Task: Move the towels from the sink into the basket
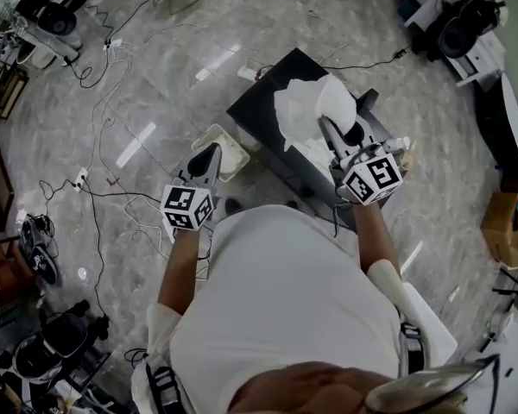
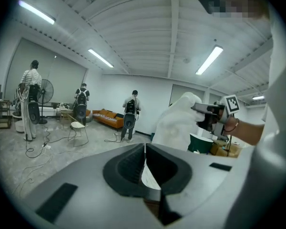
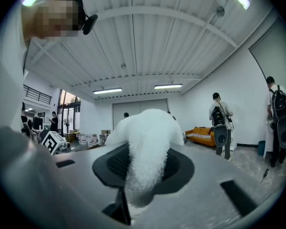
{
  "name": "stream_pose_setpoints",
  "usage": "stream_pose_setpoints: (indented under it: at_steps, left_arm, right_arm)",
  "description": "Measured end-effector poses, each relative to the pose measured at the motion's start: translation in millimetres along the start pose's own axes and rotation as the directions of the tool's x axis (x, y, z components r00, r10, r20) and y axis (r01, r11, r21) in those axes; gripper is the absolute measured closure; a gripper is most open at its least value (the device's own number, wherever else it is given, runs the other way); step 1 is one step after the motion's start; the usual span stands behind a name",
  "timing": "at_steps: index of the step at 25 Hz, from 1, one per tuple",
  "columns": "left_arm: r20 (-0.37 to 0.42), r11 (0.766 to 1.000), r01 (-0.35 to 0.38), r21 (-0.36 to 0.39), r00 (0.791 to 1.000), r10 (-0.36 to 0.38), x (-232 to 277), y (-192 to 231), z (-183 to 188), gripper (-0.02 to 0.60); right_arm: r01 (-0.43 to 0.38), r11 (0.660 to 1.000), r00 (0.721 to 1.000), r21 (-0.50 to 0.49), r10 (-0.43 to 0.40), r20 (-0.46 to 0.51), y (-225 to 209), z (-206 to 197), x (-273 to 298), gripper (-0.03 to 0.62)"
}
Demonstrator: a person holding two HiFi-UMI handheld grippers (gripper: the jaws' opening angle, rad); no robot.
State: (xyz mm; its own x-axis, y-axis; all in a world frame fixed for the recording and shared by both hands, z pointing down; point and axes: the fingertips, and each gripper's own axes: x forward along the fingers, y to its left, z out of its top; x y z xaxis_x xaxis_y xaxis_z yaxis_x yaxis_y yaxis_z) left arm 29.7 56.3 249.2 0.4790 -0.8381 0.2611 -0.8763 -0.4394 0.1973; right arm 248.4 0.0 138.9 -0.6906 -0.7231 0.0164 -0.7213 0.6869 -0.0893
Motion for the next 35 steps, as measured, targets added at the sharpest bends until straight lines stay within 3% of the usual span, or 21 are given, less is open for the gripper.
stream_pose_setpoints:
  at_steps: [9, 19, 27, 35]
  left_arm:
    - [0.046, 0.998, -0.052, 0.020, 0.998, 0.051, -24.5, 21.5, 12.7, 0.571]
    - [-0.013, 0.986, -0.155, -0.062, 0.988, 0.154, -63.7, 82.4, -32.5, 0.571]
    - [-0.076, 0.969, -0.203, -0.138, 0.978, 0.194, -79.2, 141.9, -83.9, 0.571]
    - [-0.159, 0.953, -0.245, -0.179, 0.963, 0.218, -57.9, 212.7, -170.7, 0.571]
  right_arm:
    - [-0.093, 0.996, 0.996, -0.002, 0.093, 0.004, 40.8, 7.9, 38.2, 0.488]
    - [-0.207, 0.974, 0.974, 0.087, 0.214, -0.077, 96.3, -39.1, 104.2, 0.485]
    - [-0.273, 0.945, 0.928, 0.181, 0.308, -0.210, 145.1, -135.3, 183.8, 0.485]
    - [-0.239, 0.940, 0.866, 0.242, 0.319, -0.386, 161.8, -299.4, 256.6, 0.485]
